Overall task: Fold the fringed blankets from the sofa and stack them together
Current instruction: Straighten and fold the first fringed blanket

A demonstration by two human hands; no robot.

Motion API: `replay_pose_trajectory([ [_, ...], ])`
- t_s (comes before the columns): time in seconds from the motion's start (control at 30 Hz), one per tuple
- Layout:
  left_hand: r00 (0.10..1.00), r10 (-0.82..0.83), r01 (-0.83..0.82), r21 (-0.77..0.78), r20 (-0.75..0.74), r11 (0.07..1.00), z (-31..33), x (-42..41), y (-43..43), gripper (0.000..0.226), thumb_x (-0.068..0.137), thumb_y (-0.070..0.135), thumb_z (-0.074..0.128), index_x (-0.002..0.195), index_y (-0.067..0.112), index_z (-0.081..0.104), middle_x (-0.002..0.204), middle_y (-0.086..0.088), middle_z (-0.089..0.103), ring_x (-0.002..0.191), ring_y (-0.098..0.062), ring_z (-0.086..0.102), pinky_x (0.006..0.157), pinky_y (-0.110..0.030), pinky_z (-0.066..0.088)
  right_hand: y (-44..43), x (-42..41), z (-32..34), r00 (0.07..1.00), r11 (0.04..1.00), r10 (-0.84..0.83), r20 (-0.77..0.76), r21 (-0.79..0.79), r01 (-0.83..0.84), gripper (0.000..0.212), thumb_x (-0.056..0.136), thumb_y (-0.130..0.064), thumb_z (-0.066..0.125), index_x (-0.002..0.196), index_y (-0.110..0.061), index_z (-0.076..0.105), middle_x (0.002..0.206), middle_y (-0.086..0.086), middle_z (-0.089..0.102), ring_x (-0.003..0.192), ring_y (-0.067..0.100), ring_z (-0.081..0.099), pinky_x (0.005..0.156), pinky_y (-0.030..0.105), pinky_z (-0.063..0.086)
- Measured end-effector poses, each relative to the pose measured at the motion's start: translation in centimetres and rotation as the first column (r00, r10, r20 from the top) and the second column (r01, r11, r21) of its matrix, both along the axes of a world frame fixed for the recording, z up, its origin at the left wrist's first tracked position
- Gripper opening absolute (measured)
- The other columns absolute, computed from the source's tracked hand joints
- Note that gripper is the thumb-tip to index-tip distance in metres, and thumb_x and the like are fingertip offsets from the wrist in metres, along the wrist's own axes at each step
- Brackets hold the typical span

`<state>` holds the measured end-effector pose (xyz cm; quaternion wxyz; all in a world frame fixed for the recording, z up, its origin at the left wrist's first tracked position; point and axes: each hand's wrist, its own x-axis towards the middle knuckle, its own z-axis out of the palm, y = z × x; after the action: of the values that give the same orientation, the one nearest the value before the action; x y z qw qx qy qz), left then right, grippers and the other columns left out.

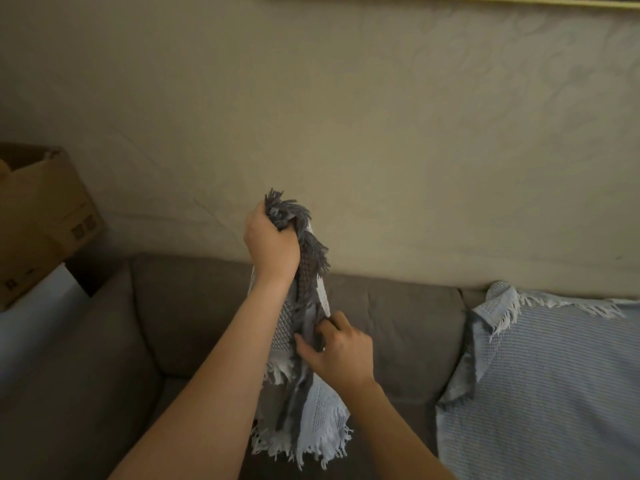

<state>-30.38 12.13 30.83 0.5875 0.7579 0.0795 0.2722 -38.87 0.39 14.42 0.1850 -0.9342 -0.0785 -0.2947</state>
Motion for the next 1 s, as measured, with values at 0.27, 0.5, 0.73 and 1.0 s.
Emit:
replay_pose_trajectory([
  [0.27,1.000,0.011,-0.011,0.009,-0.012,1.000,0.1,-0.1,-0.1,0.024,0.092,-0.003,0.061,0.110,0.009,0.071,0.103,-0.001,0.066,0.102,-0.023,0.064,0.093,-0.037,0.052,0.5,0.5,0.8,0.953,0.985,-0.145,-0.267,-0.125,0.115,0.055,0.080,-0.069,0.069,0.068,-0.018,0.050,0.077,0.000,0.061,0.053,0.026,0.062,0.048,0.027,0.036],
  [0.5,1.000,-0.010,0.010,-0.033,-0.008,0.999,-0.1,-0.1,0.0,0.022,0.092,0.001,0.065,0.108,0.014,0.072,0.107,-0.005,0.072,0.102,-0.023,0.068,0.097,-0.043,0.057,0.3,0.3,1.5,0.860,0.985,-0.170,-0.481,-0.058,0.162,0.010,0.093,-0.021,0.054,0.088,-0.014,0.050,0.106,0.007,0.062,0.087,0.032,0.067,0.064,0.034,0.041],
  [0.73,1.000,0.023,-0.022,-0.068,0.011,0.997,0.1,-0.2,0.2,0.011,0.090,0.014,0.069,0.099,0.021,0.069,0.101,-0.002,0.071,0.097,-0.023,0.069,0.092,-0.051,0.059,-1.1,0.0,-0.1,0.864,0.981,-0.191,-0.465,-0.062,0.184,0.026,0.090,-0.039,0.057,0.102,-0.017,0.065,0.110,0.004,0.060,0.091,0.030,0.068,0.067,0.037,0.051],
  [1.0,0.998,0.056,-0.057,-0.066,-0.013,0.996,-0.2,0.2,0.5,0.018,0.088,0.022,0.068,0.105,0.017,0.072,0.103,-0.003,0.071,0.099,-0.023,0.069,0.093,-0.052,0.059,-3.4,-0.6,-3.4,0.938,0.994,-0.084,-0.335,0.038,0.102,0.013,0.094,-0.020,0.062,0.090,-0.012,0.070,0.097,0.004,0.065,0.070,0.029,0.066,0.055,0.037,0.047],
])
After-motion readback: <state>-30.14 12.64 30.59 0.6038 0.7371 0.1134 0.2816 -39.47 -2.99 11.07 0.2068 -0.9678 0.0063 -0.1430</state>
